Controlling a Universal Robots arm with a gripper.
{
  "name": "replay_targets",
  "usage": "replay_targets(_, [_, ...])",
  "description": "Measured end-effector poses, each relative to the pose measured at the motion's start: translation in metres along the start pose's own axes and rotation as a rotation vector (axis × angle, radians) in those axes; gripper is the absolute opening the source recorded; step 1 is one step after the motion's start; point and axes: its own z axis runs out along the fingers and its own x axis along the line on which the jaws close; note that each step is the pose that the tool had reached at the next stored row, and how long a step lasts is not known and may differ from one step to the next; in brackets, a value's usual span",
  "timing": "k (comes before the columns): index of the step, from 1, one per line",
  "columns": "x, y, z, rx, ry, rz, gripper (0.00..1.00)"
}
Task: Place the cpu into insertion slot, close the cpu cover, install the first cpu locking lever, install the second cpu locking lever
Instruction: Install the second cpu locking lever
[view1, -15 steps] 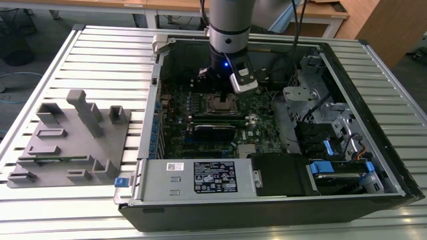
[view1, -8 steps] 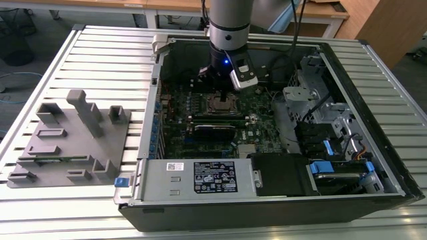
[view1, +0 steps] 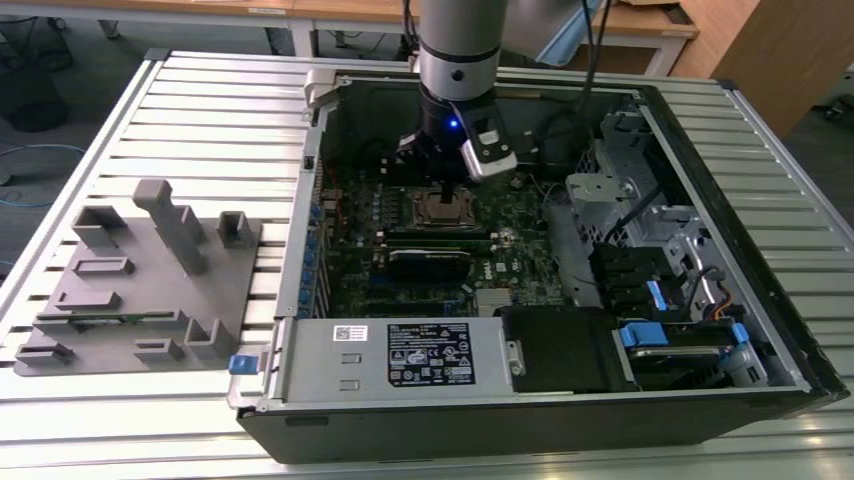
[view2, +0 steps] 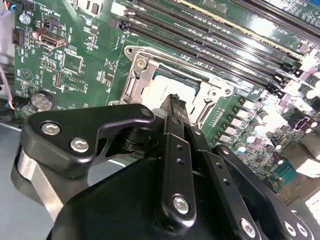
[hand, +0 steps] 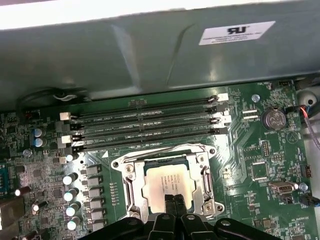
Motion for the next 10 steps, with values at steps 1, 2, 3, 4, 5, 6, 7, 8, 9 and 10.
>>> replay_targets(1, [0.0000,0.0000,0.0002,-0.0008,0.0006,-0.010,0.11])
replay_targets(2, [-0.0002,0.0001,0.0005,-0.0014,0.0010,-0.019,0.11])
replay_targets(3, [-0.0008,0.0003,0.0008,-0.0018,0.0010,-0.022,0.11])
replay_targets(4, [-0.0010,0.0004,0.0008,-0.0018,0.0012,-0.023,0.11])
replay_targets(5, [-0.0011,0.0006,0.0009,-0.0018,0.0012,-0.024,0.11])
replay_targets(6, [-0.0011,0.0007,0.0010,-0.0018,0.0012,-0.024,0.11])
replay_targets(7, [-0.0010,0.0010,0.0014,-0.0017,0.0013,-0.024,0.11])
replay_targets(8, [-0.0010,0.0011,0.0019,-0.0017,0.0013,-0.024,0.11])
replay_targets(9, [-0.0010,0.0011,0.0019,-0.0017,0.0013,-0.024,0.11])
replay_targets(10, [-0.0010,0.0011,0.0019,-0.0017,0.0013,-0.024,0.11])
